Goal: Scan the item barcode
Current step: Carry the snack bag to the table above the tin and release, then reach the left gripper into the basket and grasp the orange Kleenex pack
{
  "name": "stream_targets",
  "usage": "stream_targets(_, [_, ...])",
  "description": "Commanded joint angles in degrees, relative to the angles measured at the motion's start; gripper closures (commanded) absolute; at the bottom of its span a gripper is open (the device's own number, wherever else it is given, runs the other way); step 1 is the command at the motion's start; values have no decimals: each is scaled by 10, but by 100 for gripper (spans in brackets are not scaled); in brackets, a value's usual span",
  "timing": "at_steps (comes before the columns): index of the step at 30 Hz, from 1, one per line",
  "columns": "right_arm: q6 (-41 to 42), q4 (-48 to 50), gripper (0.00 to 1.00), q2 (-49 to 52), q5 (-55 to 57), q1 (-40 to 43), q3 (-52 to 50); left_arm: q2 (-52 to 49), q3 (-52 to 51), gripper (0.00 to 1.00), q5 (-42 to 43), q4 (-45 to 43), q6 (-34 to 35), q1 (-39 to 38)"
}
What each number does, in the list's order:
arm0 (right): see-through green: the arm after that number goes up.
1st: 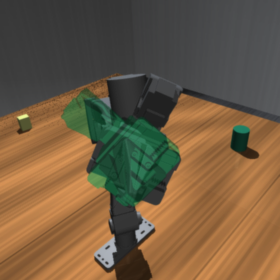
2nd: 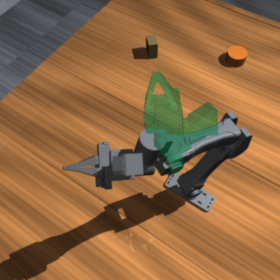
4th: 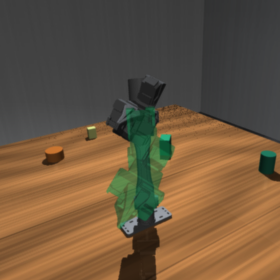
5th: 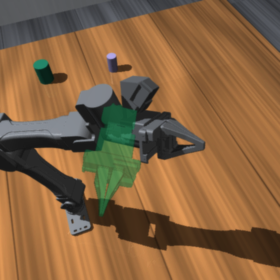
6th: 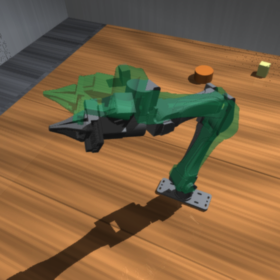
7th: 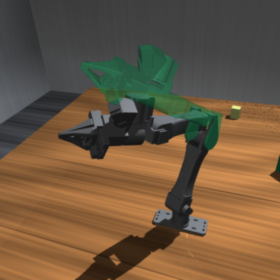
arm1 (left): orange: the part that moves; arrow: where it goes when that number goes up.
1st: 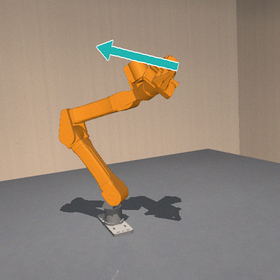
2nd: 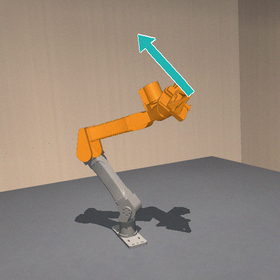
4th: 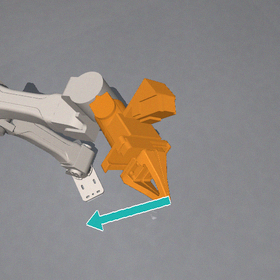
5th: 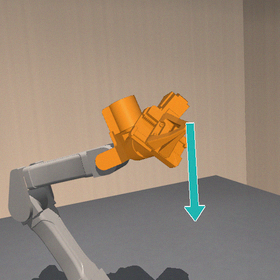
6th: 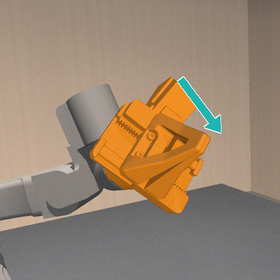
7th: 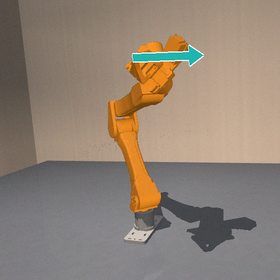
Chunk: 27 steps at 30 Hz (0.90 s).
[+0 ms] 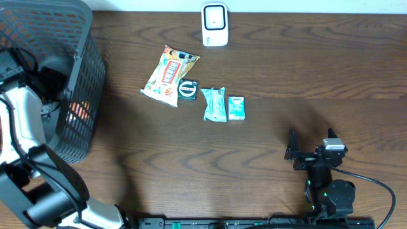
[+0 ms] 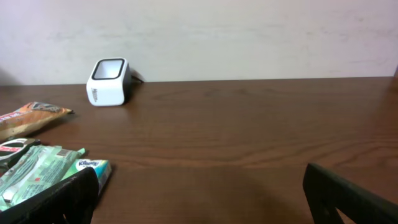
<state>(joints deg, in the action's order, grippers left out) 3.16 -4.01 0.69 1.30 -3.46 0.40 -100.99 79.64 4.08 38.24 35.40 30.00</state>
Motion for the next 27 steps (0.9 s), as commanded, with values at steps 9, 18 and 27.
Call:
stream_targets(9, [-7, -2, 1, -3, 1, 2, -1, -55, 3, 2, 27, 42, 89, 1])
stream_targets(18, [-7, -2, 1, -3, 1, 2, -1, -134, 3, 2, 43, 46, 104, 1])
stream_targets(27, [-7, -2, 1, -3, 1, 2, -1, -172, 3, 31, 50, 46, 103, 1])
